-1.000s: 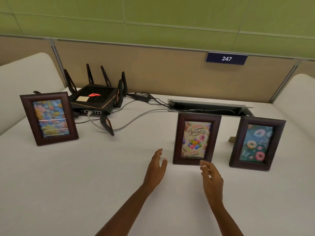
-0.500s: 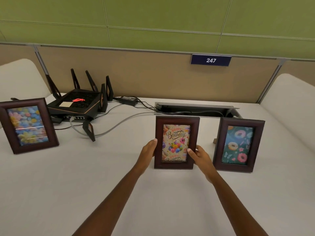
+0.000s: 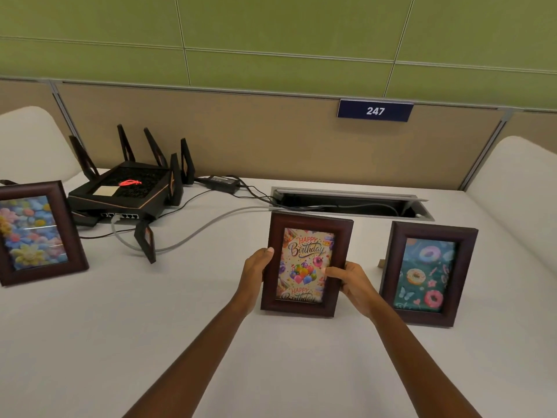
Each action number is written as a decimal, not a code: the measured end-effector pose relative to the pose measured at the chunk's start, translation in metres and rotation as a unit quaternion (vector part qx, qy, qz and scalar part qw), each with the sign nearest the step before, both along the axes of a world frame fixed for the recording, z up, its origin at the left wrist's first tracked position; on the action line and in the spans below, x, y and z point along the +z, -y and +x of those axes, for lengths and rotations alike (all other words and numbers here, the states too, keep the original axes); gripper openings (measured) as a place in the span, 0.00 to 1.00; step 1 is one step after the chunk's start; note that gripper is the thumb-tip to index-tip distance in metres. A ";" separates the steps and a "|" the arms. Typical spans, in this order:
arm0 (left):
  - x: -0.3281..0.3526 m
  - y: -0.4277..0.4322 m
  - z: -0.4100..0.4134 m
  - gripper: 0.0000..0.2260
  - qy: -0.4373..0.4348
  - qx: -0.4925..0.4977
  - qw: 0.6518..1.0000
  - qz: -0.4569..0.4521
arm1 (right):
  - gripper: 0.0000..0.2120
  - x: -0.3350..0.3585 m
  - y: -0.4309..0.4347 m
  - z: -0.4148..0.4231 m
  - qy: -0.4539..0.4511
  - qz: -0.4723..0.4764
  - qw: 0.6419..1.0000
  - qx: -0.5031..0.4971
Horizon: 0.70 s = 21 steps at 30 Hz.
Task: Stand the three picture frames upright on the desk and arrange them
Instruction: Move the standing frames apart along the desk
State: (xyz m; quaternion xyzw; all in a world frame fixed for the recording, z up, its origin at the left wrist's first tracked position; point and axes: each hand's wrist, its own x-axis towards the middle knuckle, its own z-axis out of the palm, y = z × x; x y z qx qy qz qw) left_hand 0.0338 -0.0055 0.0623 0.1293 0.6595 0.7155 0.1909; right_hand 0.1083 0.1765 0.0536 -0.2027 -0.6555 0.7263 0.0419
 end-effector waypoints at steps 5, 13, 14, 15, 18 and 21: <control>0.006 -0.004 -0.026 0.12 -0.004 0.002 1.000 0.016 | 0.09 0.006 -0.004 -0.025 -0.018 0.019 1.000 -0.002; 0.021 -0.015 -0.088 0.15 0.038 0.001 0.997 0.060 | 0.08 0.027 -0.009 -0.086 -0.034 0.060 0.998 0.016; 0.021 -0.016 -0.096 0.15 0.046 0.002 0.997 0.067 | 0.07 0.029 -0.011 -0.093 -0.031 0.064 0.997 0.018; 0.021 -0.018 -0.103 0.15 0.049 0.003 0.996 0.070 | 0.07 0.030 -0.012 -0.101 -0.028 0.068 0.997 0.020; 0.020 -0.024 -0.124 0.13 0.055 0.009 0.996 0.072 | 0.08 0.032 -0.016 -0.122 -0.018 0.071 0.997 0.023; 0.018 -0.029 -0.142 0.12 0.061 0.011 0.995 0.074 | 0.08 0.035 -0.022 -0.140 -0.013 0.074 0.997 0.028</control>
